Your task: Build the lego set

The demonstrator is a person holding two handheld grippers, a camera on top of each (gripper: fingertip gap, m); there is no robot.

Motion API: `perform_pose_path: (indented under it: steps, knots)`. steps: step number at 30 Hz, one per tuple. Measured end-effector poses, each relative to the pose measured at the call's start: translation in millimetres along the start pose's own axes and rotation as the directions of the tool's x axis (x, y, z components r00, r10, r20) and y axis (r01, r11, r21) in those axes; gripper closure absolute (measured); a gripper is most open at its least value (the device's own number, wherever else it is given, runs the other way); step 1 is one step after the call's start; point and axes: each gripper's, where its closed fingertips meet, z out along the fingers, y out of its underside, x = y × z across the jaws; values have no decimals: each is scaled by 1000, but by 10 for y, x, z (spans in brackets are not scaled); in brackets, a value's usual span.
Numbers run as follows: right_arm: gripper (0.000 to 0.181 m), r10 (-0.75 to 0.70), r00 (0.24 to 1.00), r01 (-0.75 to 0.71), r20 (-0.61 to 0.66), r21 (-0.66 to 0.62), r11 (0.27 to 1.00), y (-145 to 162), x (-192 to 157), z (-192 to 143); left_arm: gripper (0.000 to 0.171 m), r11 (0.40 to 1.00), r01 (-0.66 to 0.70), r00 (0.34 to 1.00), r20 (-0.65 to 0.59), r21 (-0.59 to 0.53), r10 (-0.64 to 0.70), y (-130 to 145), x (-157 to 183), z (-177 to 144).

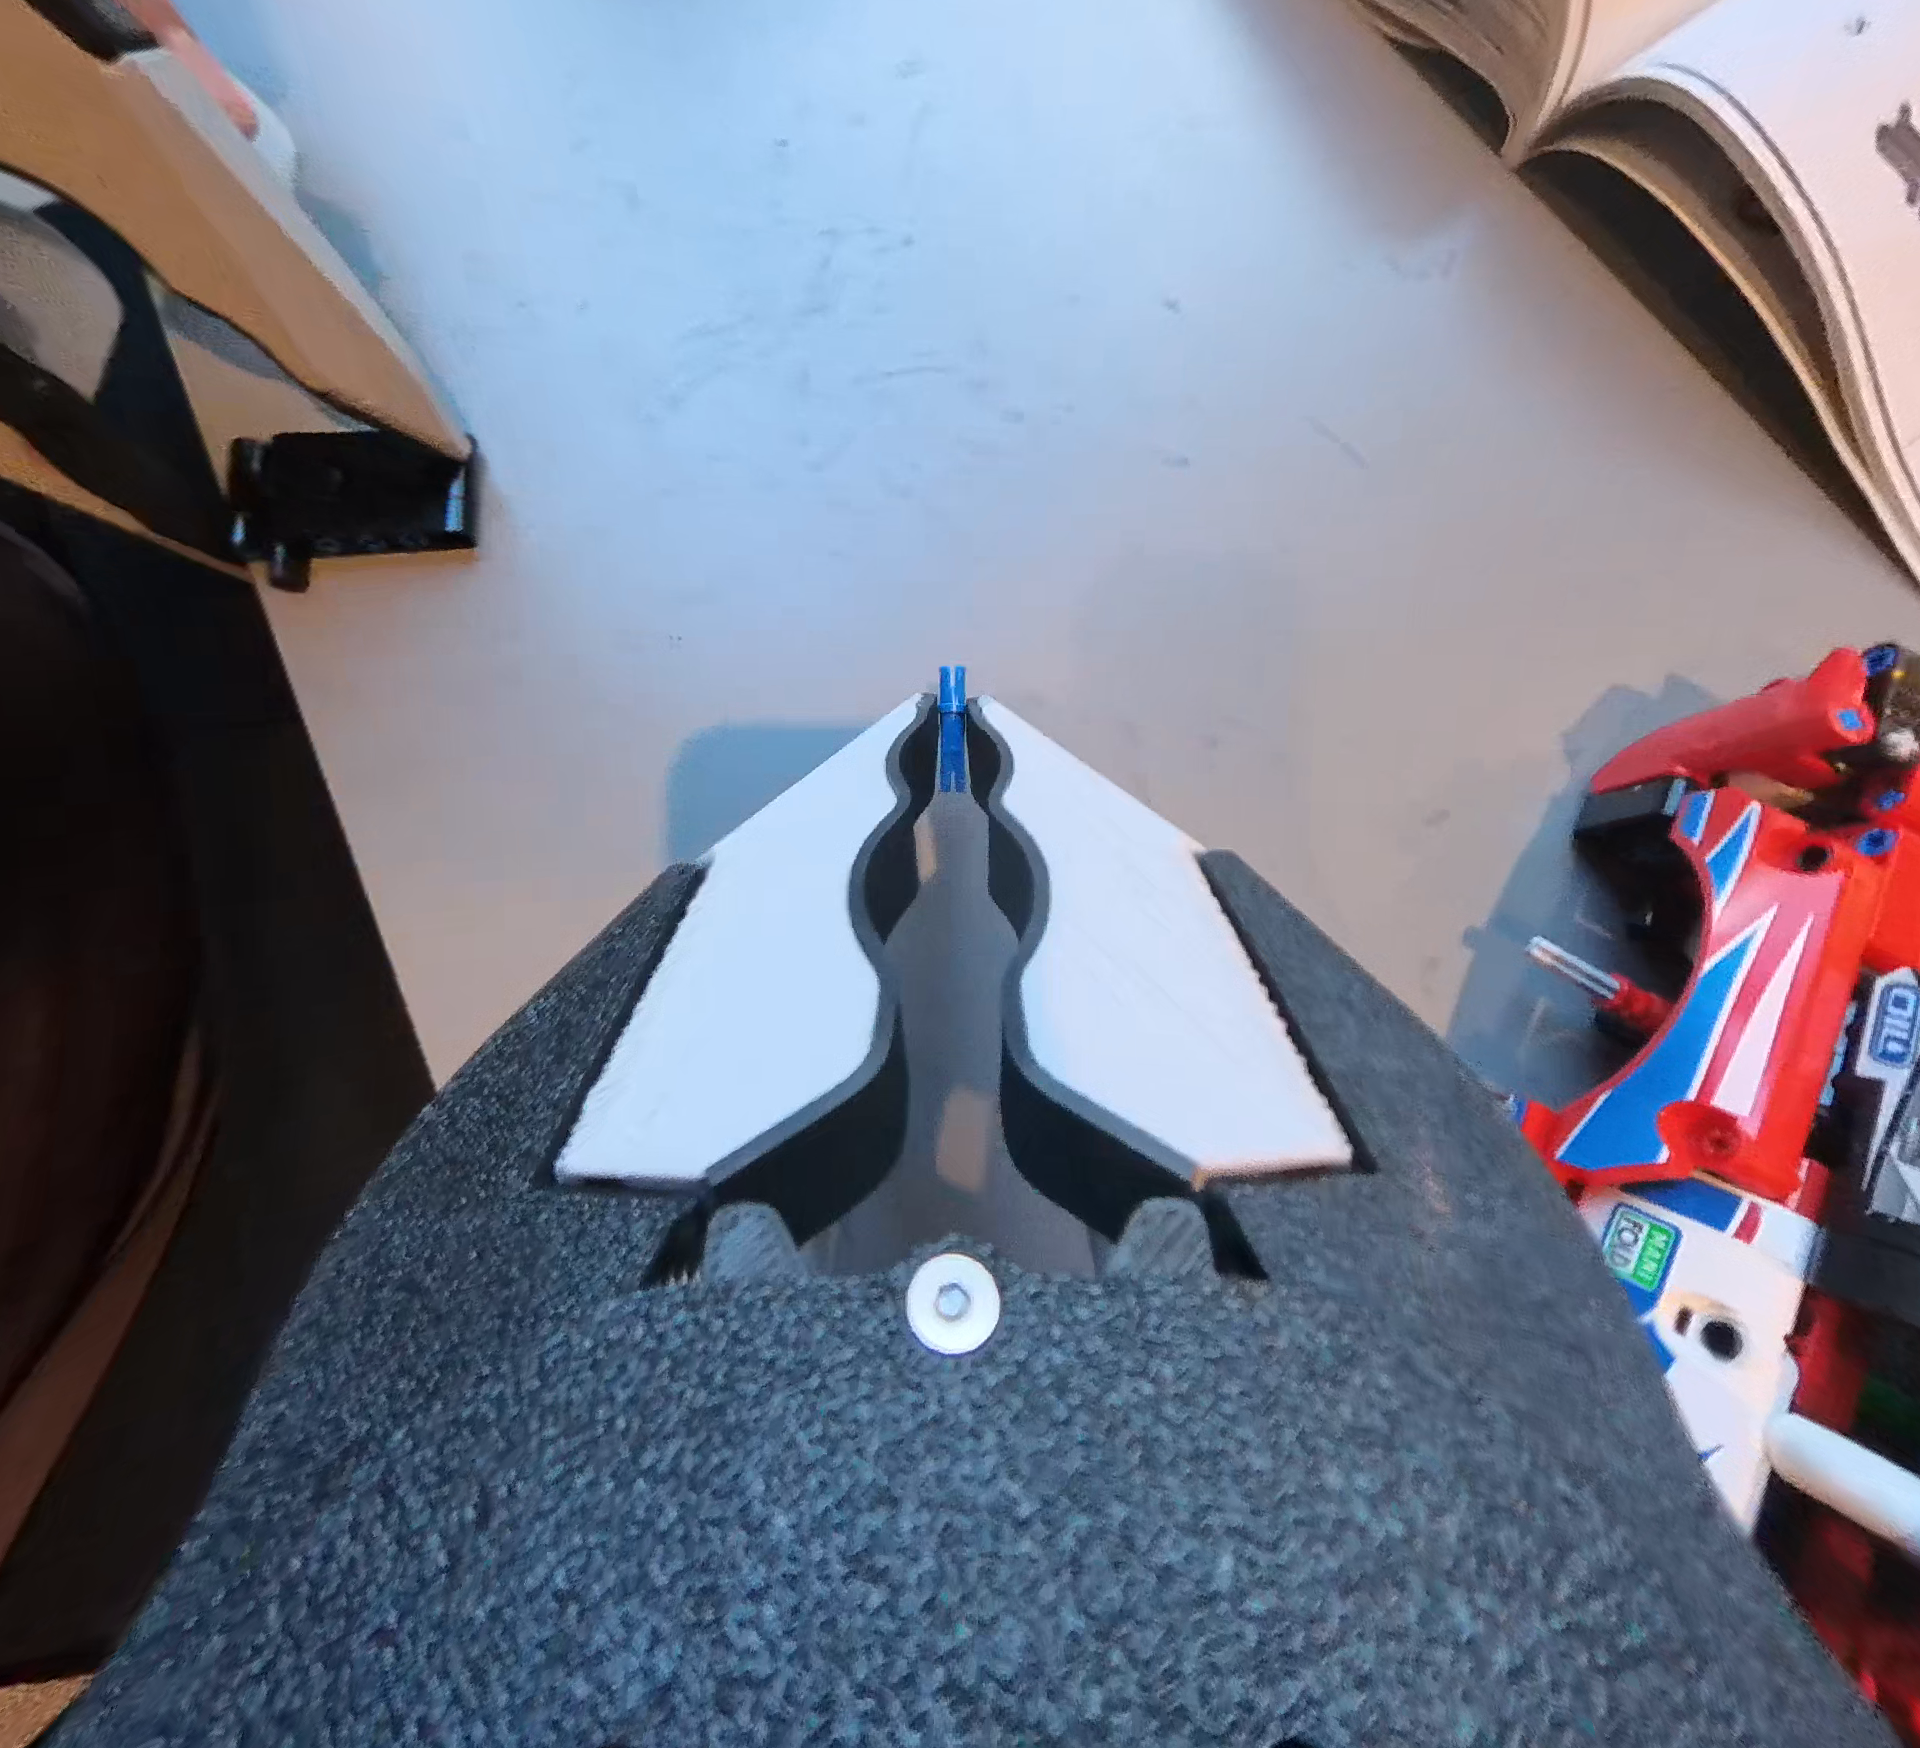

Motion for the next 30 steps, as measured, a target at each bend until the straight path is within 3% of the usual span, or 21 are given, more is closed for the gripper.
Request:
perform_pose_path:
  steps: [7, 12, 15, 18, 22, 25, 27, 30]
  knots:
    - [176, -87, 995, 86, -42, -20, 996, -29, -71, 9, 155, 999, 15, 986, 167, 40, -21, -96, 149, -196]
    - [176, -67, 998, 67, 9, 35, 997, -151, -200, -21, 166, 940, 252, 953, 110, 228, -282, -279, -37, -349]
    - [174, -40, 991, 24, 128, 122, 992, -314, -424, -71, 167, 773, 502, 827, 47, 387, -560, -332, -444, -460]
    - [170, -31, 986, 9, 164, 131, 991, -346, -521, -60, 167, 560, 713, 644, -77, 423, -761, -177, -742, -413]
    - [166, -57, 988, 40, 144, 123, 992, -398, -644, 40, 167, 442, 834, 514, -171, 331, -841, 16, -746, -164]
    - [163, -41, 992, 29, 117, 99, 995, -455, -756, 217, 165, 433, 859, 492, -209, 272, -845, 37, -699, -93]
    - [163, -51, 995, 44, 86, 84, 995, -500, -815, 329, 145, 451, 859, 493, -150, 242, -857, 140, -713, -63]
    - [163, -126, 992, 127, -15, 44, 991, -509, -772, 475, 145, 494, 847, 519, -102, 197, -849, 267, -677, -52]
